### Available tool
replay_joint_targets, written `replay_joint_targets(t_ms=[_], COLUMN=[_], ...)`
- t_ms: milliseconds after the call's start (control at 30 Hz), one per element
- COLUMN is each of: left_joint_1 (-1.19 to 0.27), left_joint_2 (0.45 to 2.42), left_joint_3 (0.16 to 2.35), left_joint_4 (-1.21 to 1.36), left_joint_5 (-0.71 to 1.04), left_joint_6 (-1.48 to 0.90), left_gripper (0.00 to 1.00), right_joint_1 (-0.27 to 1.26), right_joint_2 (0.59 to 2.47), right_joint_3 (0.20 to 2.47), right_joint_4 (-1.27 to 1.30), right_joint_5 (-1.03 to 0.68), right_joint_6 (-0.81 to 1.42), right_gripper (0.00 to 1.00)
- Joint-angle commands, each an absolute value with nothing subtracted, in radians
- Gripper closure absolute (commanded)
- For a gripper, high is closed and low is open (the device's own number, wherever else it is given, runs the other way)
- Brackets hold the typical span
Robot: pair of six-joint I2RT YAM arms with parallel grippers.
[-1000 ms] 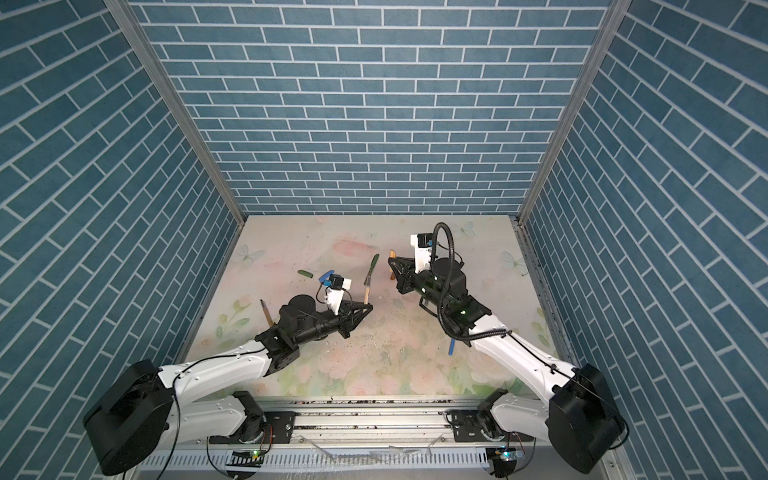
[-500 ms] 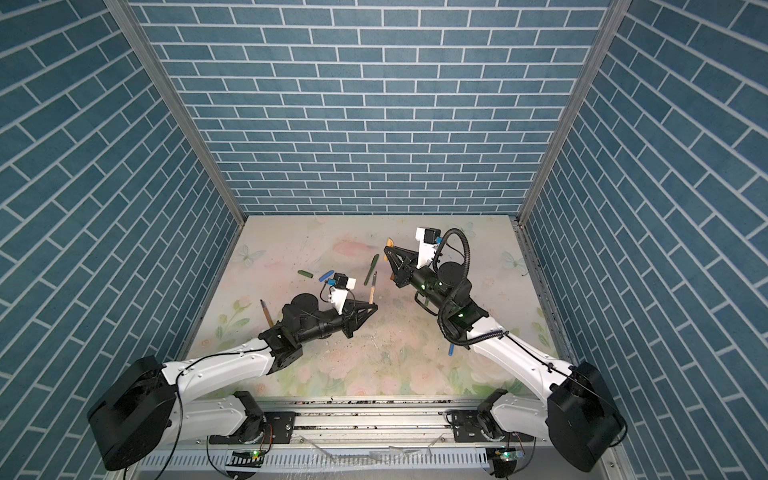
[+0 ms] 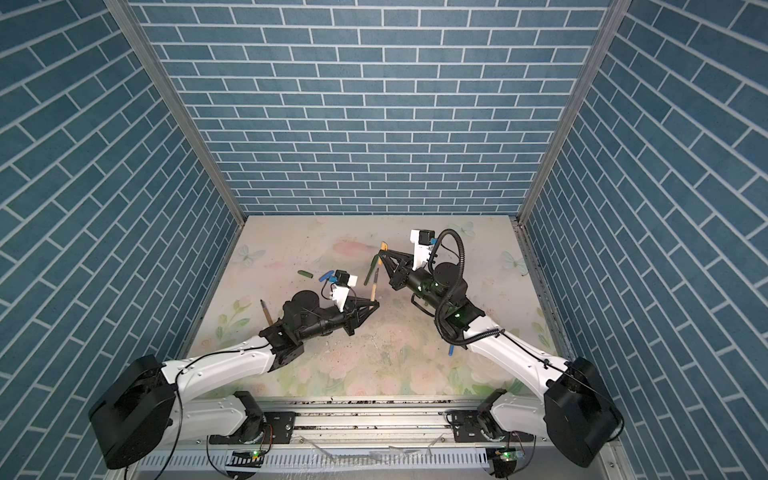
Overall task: Insert the pens into the pen caps
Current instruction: 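Lift the tan cap with the right gripper and carry it toward the left gripper, then push the tan cap down onto the pen tip held by the left gripper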
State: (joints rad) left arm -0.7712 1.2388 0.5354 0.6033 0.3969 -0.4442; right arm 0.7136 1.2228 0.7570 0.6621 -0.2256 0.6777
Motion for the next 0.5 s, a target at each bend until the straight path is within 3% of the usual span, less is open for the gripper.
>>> replay_joint_targets(t_ms=[0, 467], left_joint_1=[-0.777, -0.778], left_joint_2=[1.25, 1.233], left_joint_3=[0.56, 0.557], left_joint_4=[0.621, 0.616], left_joint_5=[0.412, 0.411], left_joint_6=[-0.433, -0.433], left_gripper=[1.0, 1.0], right_joint_1=[0.721, 0.723], right_joint_2=[1.213, 1.218], right_joint_3=[0.776, 0.744], right_joint_4=[0.673, 0.669], right_joint_5=[-0.249, -0.232], right_joint_6=[0.712, 0.709], right_gripper=[0.91, 0.92])
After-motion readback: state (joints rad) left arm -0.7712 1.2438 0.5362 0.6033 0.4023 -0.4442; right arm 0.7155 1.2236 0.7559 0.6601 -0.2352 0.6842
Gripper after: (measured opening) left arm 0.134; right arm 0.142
